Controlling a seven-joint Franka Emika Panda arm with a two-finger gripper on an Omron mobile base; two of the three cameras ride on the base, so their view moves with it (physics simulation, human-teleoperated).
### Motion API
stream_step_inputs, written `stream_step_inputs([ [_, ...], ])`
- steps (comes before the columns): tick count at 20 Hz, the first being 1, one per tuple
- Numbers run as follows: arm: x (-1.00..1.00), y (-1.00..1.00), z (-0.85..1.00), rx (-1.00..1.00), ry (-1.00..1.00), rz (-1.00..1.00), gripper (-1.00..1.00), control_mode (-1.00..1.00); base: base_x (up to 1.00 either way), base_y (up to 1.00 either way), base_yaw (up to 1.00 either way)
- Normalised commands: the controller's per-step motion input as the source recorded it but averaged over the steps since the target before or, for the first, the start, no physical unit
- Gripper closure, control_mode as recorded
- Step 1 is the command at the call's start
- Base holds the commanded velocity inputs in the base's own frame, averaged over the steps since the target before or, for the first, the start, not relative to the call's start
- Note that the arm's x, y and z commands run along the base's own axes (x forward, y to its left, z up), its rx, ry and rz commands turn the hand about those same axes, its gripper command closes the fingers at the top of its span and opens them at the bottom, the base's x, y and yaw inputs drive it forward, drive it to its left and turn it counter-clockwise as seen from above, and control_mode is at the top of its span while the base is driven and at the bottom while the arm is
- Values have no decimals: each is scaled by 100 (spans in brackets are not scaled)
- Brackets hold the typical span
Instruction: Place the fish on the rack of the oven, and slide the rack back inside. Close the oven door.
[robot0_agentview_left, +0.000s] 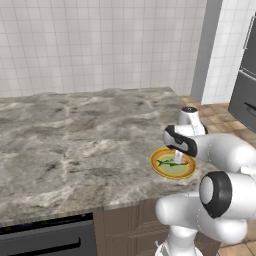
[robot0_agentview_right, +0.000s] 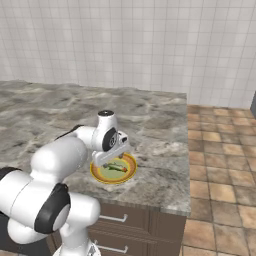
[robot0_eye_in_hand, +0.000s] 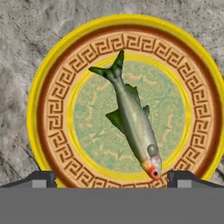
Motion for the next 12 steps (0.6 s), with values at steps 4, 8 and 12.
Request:
stream_step_inputs([
  [4,10,-22,-7,0,0,0,-100,-100,0,0,0],
  [8,18,-4,-21,0,0,0,-100,-100,0,0,0],
  [12,29,0,-32,0,0,0,-100,-100,0,0,0],
])
